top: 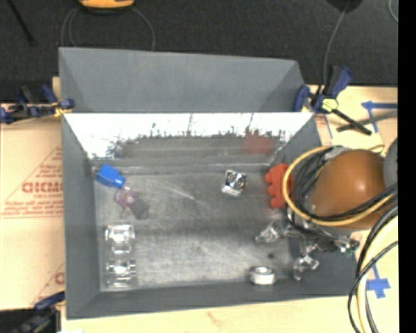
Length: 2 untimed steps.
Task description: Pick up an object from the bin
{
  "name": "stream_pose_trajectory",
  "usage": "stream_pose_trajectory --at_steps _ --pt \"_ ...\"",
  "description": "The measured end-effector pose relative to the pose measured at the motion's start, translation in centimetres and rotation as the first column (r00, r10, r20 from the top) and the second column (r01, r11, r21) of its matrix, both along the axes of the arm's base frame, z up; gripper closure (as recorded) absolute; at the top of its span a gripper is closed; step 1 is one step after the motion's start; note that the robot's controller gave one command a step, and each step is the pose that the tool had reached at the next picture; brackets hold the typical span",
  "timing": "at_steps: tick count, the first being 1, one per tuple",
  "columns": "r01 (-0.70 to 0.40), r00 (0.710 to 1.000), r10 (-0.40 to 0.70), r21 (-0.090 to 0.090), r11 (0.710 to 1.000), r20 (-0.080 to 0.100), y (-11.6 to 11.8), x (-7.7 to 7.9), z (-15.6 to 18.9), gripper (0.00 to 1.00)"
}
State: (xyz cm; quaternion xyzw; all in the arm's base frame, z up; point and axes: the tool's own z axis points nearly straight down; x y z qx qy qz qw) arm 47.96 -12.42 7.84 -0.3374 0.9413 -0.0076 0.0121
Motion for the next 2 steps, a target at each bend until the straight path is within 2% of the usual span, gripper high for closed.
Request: stream_pose_trajectory --at_steps 1,2 --pt "-0.267 0.964 0.267 0.001 0.964 -0.012 4.6 -0.4 0.5 0.0" --pt "-0.591 0.806 0.591 0.006 0.806 -0.024 8.7 -0.2 0.4 0.0"
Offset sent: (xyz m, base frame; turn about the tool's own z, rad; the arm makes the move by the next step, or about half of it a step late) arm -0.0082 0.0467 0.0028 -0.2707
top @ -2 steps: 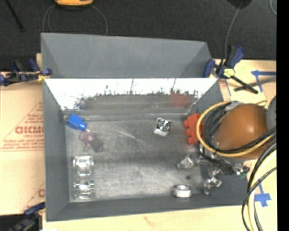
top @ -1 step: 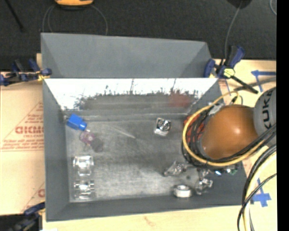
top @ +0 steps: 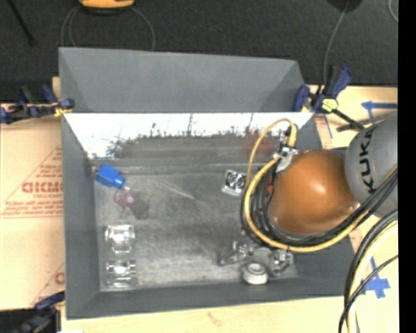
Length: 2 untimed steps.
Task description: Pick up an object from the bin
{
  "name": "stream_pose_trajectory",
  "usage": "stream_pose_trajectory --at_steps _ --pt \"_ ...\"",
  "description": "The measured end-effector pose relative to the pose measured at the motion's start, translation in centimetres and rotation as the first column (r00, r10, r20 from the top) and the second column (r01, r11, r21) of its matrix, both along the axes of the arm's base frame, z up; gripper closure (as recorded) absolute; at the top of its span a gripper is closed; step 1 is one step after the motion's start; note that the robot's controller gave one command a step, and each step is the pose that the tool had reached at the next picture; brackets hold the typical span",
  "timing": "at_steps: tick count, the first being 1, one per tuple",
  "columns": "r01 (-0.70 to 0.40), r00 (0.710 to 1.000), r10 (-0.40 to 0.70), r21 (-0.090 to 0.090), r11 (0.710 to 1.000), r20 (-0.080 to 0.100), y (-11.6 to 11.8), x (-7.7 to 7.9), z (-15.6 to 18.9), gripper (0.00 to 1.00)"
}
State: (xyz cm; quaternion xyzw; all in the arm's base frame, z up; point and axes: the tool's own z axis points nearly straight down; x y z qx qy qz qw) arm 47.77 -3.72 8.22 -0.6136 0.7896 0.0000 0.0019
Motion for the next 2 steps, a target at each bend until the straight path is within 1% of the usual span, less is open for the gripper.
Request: stream_pose_trajectory --at_steps 1,2 --pt "0.004 1.0 -0.004 0.001 1.0 0.001 0.0 0.1 0.0 1.0" --pt "-0.082 0.997 0.082 -0.003 0.997 0.006 0.4 0.8 12.2 1.0"
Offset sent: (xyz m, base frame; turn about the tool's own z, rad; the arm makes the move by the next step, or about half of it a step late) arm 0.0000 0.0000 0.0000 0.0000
